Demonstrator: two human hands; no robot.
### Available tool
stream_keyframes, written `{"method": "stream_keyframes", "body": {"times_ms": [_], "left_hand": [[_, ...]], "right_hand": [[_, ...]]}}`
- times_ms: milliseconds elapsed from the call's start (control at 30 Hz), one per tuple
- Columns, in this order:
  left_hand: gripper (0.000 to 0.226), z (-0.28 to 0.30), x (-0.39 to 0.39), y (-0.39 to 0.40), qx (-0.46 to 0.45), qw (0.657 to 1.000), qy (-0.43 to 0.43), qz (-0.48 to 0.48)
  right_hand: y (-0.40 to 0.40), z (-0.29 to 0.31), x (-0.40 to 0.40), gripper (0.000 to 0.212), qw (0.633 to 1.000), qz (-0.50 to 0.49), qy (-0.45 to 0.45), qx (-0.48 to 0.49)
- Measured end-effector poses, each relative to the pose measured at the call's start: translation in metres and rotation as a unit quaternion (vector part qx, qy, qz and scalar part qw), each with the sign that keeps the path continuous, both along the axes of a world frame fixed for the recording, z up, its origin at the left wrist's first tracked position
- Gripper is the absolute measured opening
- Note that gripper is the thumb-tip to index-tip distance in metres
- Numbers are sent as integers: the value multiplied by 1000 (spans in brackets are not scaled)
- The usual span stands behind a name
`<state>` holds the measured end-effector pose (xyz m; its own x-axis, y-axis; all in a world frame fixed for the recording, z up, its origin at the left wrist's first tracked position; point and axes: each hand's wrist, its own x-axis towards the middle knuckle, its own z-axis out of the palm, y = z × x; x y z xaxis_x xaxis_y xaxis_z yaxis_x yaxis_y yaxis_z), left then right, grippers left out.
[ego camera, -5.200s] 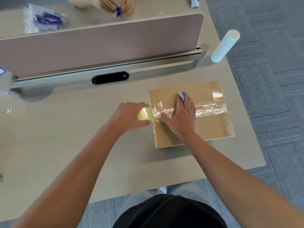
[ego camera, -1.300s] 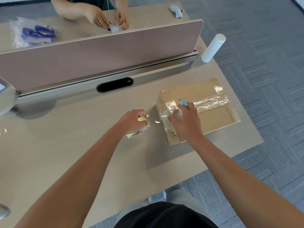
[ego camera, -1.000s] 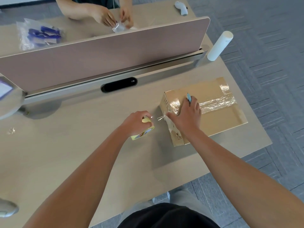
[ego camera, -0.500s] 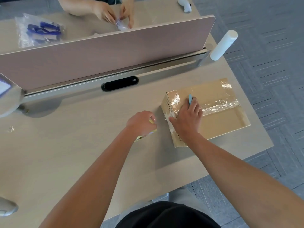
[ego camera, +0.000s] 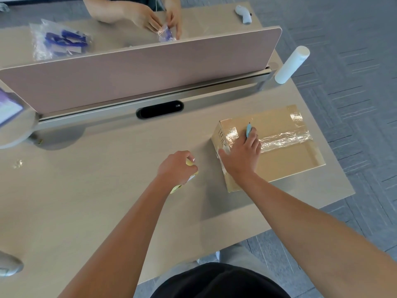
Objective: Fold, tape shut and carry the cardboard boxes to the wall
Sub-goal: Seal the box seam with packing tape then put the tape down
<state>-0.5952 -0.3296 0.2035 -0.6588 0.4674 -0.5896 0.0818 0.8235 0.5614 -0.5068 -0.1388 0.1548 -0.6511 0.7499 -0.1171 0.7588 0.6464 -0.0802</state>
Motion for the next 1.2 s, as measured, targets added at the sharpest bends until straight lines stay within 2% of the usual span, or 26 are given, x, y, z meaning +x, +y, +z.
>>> {"method": "stream_keyframes", "body": {"times_ms": [67,133,300,467,633,833,1033,1100,1200], "left_hand": [[23,-1,2,-2,0,1000,0,7],[23,-3,5,-3,-1,1000,0,11],[24,-7,11,1,1,1000,-9,18],[25,-10,16,1,0,999,-8,39],[21,-11,22,0,31,996,-4,87],[25,-17,32,-4,47,989,-6,140],[26,-16,42,-18,61,981,-6,185],[23,-16,45,-27,63,974,6,217],[23,-17,50,-44,76,958,16,276]], "right_hand": [[6,3,8,83,999,31,29,-8],[8,2,16,76,997,64,31,30],[-5,-11,19,75,994,61,2,89],[-3,-14,14,71,995,54,7,78],[4,-17,25,76,995,84,32,47],[-2,-19,17,75,995,64,40,59],[1,-14,22,93,996,78,35,22],[-2,-8,27,89,993,101,56,8],[-20,-4,38,72,965,240,101,14]]}}
